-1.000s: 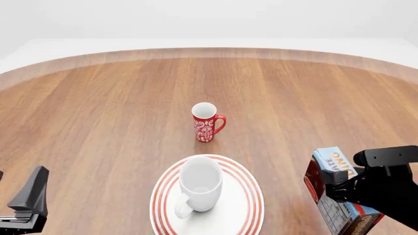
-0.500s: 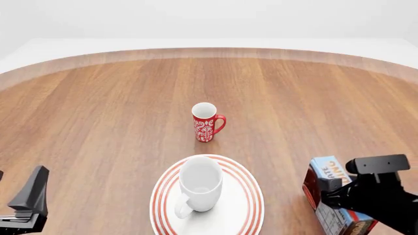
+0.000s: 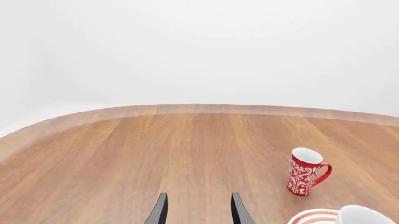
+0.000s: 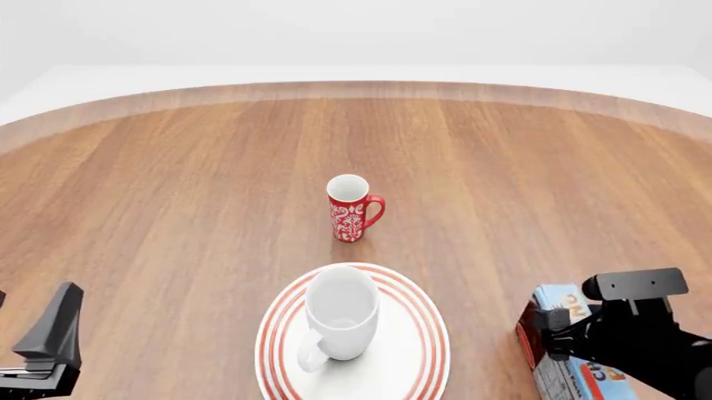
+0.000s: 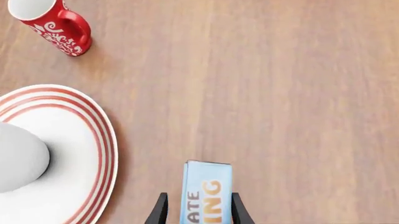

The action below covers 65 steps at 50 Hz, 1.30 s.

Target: Pick up the white mug and put it on the plate, and put the chocolate pudding to the right of the plate.

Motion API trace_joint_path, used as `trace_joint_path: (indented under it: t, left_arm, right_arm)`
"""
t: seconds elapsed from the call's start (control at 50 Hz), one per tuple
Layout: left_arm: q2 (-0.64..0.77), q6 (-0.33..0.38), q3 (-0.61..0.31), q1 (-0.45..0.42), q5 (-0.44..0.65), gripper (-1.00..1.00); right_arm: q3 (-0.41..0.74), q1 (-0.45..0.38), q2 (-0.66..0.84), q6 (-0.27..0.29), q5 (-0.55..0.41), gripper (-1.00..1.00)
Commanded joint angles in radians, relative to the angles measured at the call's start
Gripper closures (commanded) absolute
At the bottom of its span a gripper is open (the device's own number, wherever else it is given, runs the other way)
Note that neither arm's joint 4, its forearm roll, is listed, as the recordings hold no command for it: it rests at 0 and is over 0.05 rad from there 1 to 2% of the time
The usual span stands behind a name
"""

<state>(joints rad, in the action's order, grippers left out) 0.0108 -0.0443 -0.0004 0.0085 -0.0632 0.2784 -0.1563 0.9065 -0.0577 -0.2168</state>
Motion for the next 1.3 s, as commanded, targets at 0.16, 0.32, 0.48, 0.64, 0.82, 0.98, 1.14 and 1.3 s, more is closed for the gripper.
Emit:
trace_joint_path:
  t: [0.16,0.32,0.48,0.64,0.82,0.98,1.14,1.3]
  left_arm:
    - [0.002,0.001,0.000,-0.001,-0.002,-1.00]
    - [0.004,0.002,0.000,-0.001,-0.004,-1.00]
    - [0.017,0.003,0.000,-0.002,-0.018,-1.00]
    - [0.014,0.004,0.000,-0.003,-0.014,-1.00]
    - [0.001,0.004,0.000,-0.003,-0.001,-1.00]
    - [-0.003,0.005,0.000,-0.003,0.002,-1.00]
    - [-0.004,0.003,0.000,-0.003,0.004,-1.00]
    - [-0.005,0.005,0.000,-0.003,0.004,-1.00]
  right_arm:
    - [0.002,-0.002,0.007,-0.017,0.000,-1.00]
    - [0.033,0.003,-0.036,-0.018,-0.051,-1.00]
    - [0.098,0.012,-0.095,-0.022,-0.127,-1.00]
    - [0.156,0.015,-0.134,-0.030,-0.183,-1.00]
    - [0.231,0.011,-0.169,-0.053,-0.231,-1.00]
    - [0.329,0.005,-0.280,-0.033,-0.285,-1.00]
    - [0.377,-0.002,-0.349,-0.009,-0.289,-1.00]
    - [0.416,0.019,-0.519,0.062,-0.286,-1.00]
